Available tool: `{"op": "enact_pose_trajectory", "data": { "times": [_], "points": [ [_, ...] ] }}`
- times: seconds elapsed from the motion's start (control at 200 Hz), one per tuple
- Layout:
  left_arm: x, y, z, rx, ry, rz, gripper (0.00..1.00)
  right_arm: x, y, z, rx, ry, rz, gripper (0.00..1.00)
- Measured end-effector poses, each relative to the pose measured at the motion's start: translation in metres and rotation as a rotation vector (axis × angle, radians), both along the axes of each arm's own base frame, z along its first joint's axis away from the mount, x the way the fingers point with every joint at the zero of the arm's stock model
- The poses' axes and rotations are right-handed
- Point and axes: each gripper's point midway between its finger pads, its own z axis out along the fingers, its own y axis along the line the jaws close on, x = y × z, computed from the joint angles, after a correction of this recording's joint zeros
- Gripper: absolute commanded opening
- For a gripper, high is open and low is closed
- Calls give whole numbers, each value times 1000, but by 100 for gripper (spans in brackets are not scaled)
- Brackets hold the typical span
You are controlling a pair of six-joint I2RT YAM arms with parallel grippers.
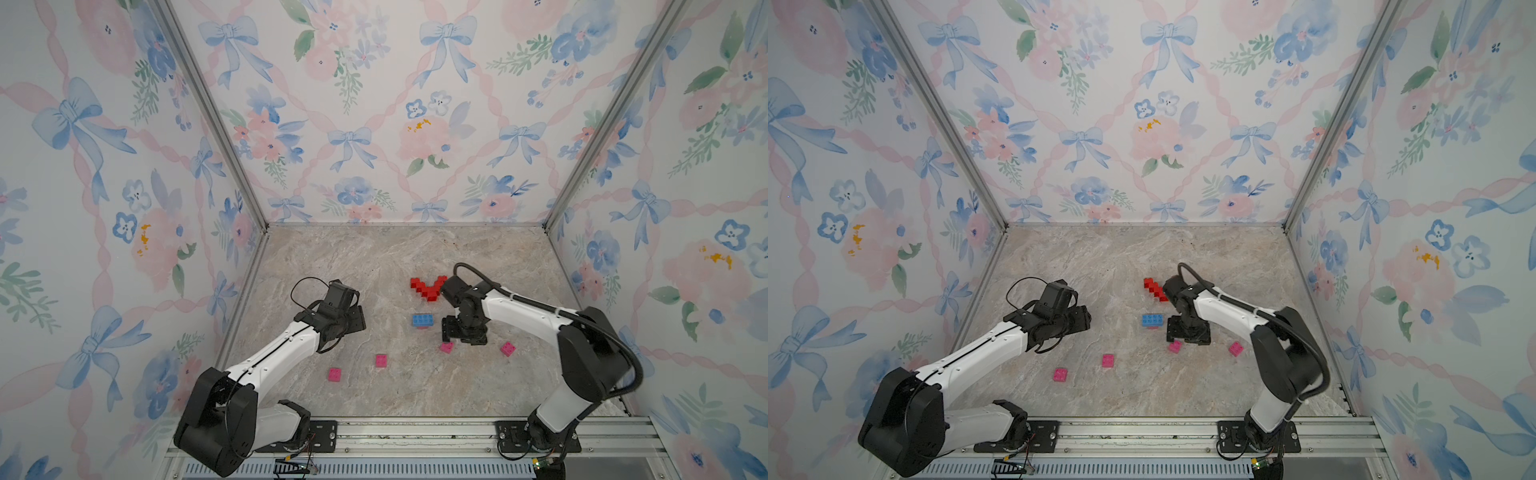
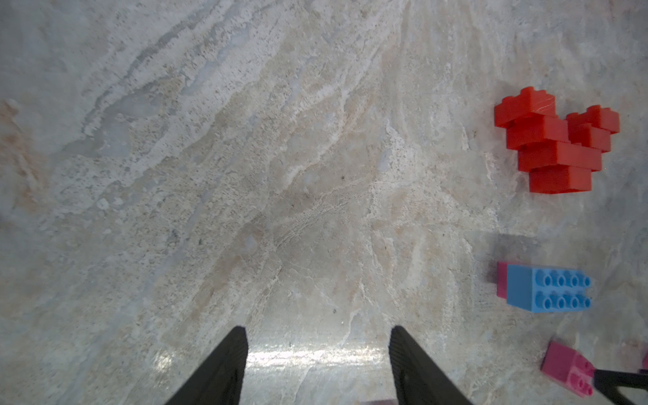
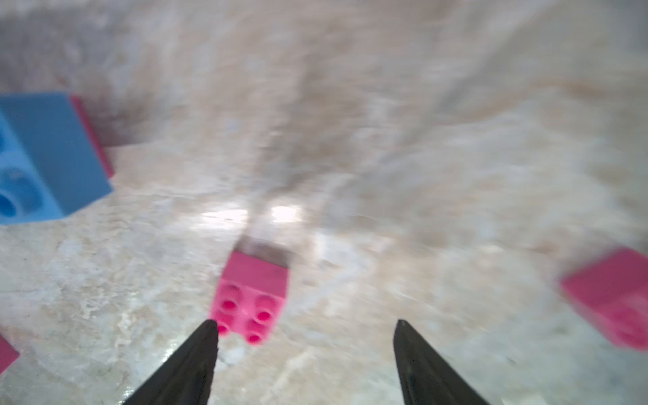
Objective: Assemble the letter v with lego
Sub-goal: Pick up the lego brick from the center of the board.
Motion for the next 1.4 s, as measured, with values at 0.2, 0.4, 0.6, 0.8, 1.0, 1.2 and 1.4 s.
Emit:
{"op": "enact_pose_trajectory", "data": {
  "times": [0.2, 0.4, 0.6, 0.8, 1.0, 1.2, 1.4],
  "points": [
    [0, 0, -2, 4, 6, -2, 68, -7, -113, 34, -1, -110, -422, 74],
    [0, 0, -7, 10, 19, -4, 68, -16, -134, 13, 4, -25, -514, 76],
    [1, -1, -6, 9, 15, -4, 68, -9, -129, -10, 28, 15, -507, 66],
    [2, -2, -5, 5, 8, -5, 68, -10, -129, -26, 26, 41, -504, 52],
    [3, -4, -4, 1, -1, -10, 68, -12, -133, -34, 13, 53, -501, 45],
    [3, -4, -4, 1, -2, -10, 68, -17, -133, -40, -1, 69, -480, 32],
    [3, -4, -4, 1, -2, -10, 68, -4, -83, -20, -22, 13, -214, 22]
  ]
}}
